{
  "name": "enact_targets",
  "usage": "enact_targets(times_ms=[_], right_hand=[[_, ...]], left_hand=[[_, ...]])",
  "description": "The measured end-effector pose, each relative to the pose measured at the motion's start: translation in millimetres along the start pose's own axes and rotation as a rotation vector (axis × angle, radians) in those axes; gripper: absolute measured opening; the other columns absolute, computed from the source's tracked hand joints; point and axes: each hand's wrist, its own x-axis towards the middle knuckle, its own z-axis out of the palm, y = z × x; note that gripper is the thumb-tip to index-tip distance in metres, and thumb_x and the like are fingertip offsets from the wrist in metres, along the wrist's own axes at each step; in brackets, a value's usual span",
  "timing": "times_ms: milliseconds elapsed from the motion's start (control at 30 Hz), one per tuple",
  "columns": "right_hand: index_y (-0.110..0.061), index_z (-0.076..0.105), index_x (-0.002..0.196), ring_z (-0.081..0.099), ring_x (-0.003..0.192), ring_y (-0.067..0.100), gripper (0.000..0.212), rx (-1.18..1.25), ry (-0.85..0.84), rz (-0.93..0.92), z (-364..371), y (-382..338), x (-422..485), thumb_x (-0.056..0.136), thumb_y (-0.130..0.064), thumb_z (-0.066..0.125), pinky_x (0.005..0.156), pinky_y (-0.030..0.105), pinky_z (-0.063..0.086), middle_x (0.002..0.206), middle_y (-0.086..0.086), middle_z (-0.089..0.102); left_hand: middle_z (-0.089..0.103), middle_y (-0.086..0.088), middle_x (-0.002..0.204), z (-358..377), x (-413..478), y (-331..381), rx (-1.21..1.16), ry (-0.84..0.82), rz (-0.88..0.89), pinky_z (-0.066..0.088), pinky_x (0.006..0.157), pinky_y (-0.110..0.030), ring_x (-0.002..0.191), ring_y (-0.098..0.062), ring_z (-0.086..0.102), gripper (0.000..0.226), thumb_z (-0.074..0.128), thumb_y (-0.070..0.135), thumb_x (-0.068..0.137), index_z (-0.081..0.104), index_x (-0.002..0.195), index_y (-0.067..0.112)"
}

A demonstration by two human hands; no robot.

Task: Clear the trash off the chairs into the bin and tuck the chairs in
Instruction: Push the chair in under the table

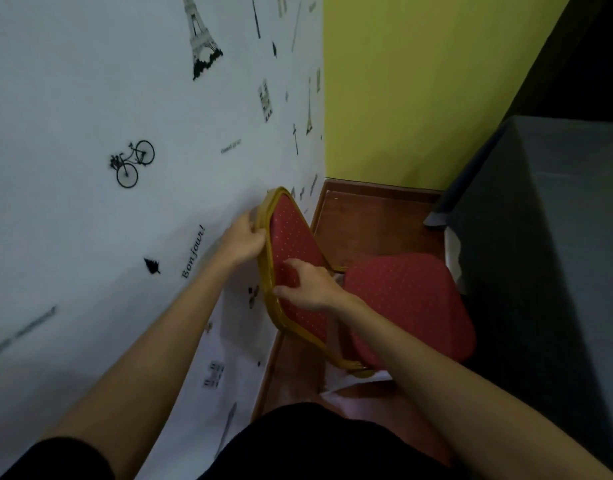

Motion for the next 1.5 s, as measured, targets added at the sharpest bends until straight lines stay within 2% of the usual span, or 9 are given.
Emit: enact_targets(times_ms=[67,133,267,467,767,1000,1200,1333,1500], right_hand=[[-0.015,0.049,0.143,0.060,0.125,0.034,0.069,0.006,-0.010,0.033,12,-7,16,0.088,-0.049,0.072,0.104,0.043,0.049,0.137,0.010,0.063],[-0.017,0.050,0.132,0.064,0.113,0.032,0.068,0.017,0.023,0.070,24,-9,29,0.082,-0.055,0.075,0.096,0.048,0.053,0.124,0.007,0.064],[-0.014,0.025,0.155,0.050,0.135,0.035,0.103,0.121,0.100,0.180,41,-5,44,0.078,-0.058,0.076,0.108,0.050,0.046,0.151,0.011,0.046],[-0.013,-0.003,0.163,0.030,0.148,0.044,0.113,0.186,0.254,0.336,59,-3,51,0.085,-0.040,0.075,0.118,0.052,0.034,0.167,0.019,0.015],[-0.017,0.015,0.162,0.039,0.145,0.040,0.101,0.298,0.551,0.506,34,40,17,0.078,-0.011,0.070,0.115,0.050,0.040,0.163,0.016,0.033],[-0.017,0.022,0.164,0.048,0.141,0.035,0.097,0.395,0.535,0.549,-19,85,-19,0.083,-0.011,0.074,0.113,0.038,0.043,0.156,0.014,0.048],[-0.033,0.022,0.163,0.060,0.126,0.033,0.092,0.446,0.516,0.652,-64,133,-44,0.086,-0.008,0.066,0.083,0.027,0.047,0.148,0.014,0.055],[-0.035,0.022,0.163,0.066,0.104,0.027,0.091,0.467,0.502,0.661,-94,160,-56,0.087,-0.003,0.061,0.069,0.025,0.046,0.131,0.009,0.060],[-0.045,0.019,0.161,0.063,0.079,0.014,0.098,0.504,0.450,0.698,-131,193,-55,0.085,-0.002,0.064,0.056,0.025,0.048,0.111,0.001,0.056]], left_hand=[[0.069,0.001,0.098,-3,26,-7,-0.087,-0.103,-0.059,0.056,0.079,-0.035,0.095,-0.024,0.066,0.009,0.059,0.017,0.094,0.060,0.101,0.022],[0.071,-0.011,0.110,3,50,-16,-0.205,-0.207,-0.155,0.059,0.087,-0.050,0.098,-0.027,0.070,0.029,0.064,0.020,0.091,0.058,0.119,0.020],[0.055,-0.017,0.128,15,79,-15,-0.281,-0.306,-0.200,0.058,0.090,-0.052,0.100,-0.026,0.063,0.068,0.059,-0.003,0.092,0.025,0.145,0.023],[0.056,-0.004,0.093,36,95,-1,-0.208,-0.412,-0.211,0.054,0.074,-0.046,0.078,-0.018,0.060,0.051,0.056,-0.003,0.096,0.029,0.139,0.006],[0.061,-0.017,0.120,101,96,44,-0.111,-0.595,-0.069,0.063,0.053,-0.046,0.092,-0.032,0.073,0.073,0.065,0.011,0.089,0.017,0.144,0.004],[0.058,-0.012,0.098,151,80,93,-0.112,-0.719,0.003,0.061,0.045,-0.042,0.071,-0.030,0.073,0.076,0.054,0.009,0.099,-0.002,0.148,0.003],[0.058,-0.018,0.101,203,69,139,-0.094,-0.762,0.001,0.061,0.046,-0.045,0.067,-0.031,0.070,0.042,0.048,0.007,0.102,0.014,0.127,0.011],[0.058,-0.023,0.117,238,74,166,-0.107,-0.747,-0.011,0.061,0.045,-0.043,0.079,-0.035,0.073,0.071,0.048,0.008,0.101,-0.004,0.149,0.013],[0.056,-0.022,0.116,270,84,199,-0.122,-0.736,-0.015,0.058,0.039,-0.041,0.075,-0.034,0.072,0.061,0.048,0.007,0.101,0.006,0.145,0.015]])
